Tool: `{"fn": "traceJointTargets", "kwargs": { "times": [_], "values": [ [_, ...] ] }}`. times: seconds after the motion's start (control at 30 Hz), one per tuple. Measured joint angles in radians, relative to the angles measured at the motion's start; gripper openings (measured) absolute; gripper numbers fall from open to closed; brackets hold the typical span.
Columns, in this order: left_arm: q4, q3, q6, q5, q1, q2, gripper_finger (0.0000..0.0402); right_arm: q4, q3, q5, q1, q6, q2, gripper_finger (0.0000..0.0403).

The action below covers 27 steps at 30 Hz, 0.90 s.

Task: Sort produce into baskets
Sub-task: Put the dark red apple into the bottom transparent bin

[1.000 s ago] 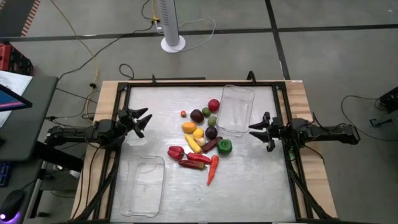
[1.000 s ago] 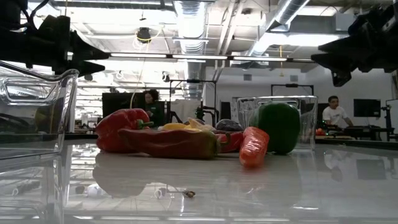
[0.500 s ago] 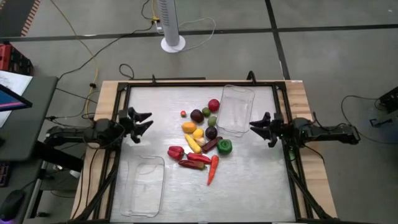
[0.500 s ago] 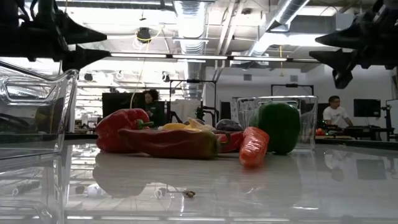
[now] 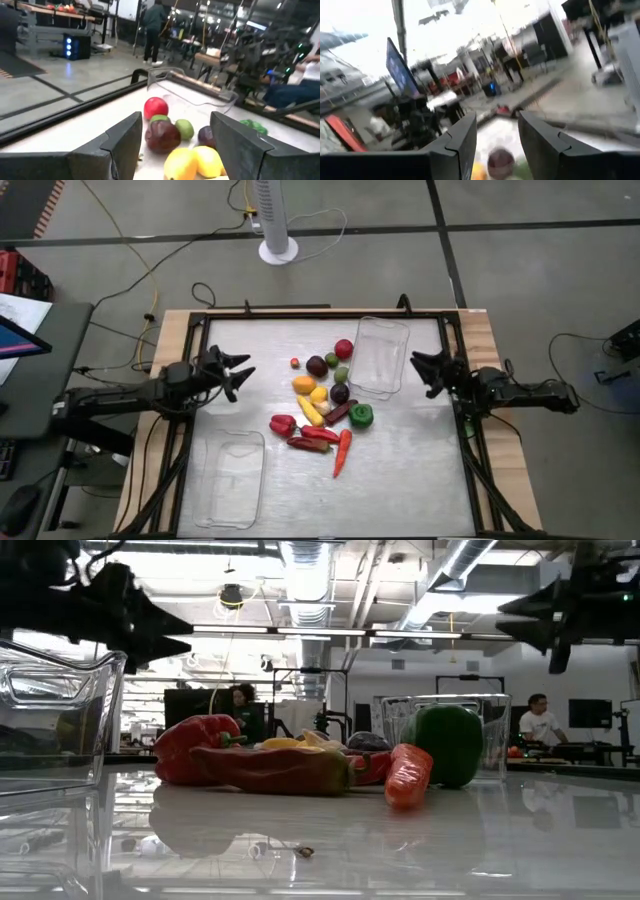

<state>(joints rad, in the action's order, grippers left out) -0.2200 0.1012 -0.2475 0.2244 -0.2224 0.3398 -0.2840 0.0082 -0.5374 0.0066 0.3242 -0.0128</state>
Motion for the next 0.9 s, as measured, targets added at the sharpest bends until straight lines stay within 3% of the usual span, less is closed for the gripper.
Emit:
{"fn": "traceJointTargets", "kwargs": {
  "times": [0.37, 0.57, 0.7, 0.9],
  "values": [
    [0.002, 0.207, 0.098, -0.089, -0.124, 0.361, 0.0222, -0.089, 0.0, -0.037, -0.065, 0.045, -0.072, 0.0172],
    [-0.023, 0.286, 0.134, -0.037, -0.143, 0.527, 0.0222, -0.09, 0.053, 0.124, -0.112, 0.037, -0.242, 0.0172],
    [0.0, 0.364, 0.135, -0.062, -0.161, 0.635, 0.0222, -0.067, 0.121, 0.261, -0.147, -0.022, -0.398, 0.0171],
    [0.065, 0.492, 0.137, -0.171, -0.178, 0.814, 0.0222, -0.097, 0.185, 0.281, -0.169, -0.136, -0.606, 0.0186]
  ]
}}
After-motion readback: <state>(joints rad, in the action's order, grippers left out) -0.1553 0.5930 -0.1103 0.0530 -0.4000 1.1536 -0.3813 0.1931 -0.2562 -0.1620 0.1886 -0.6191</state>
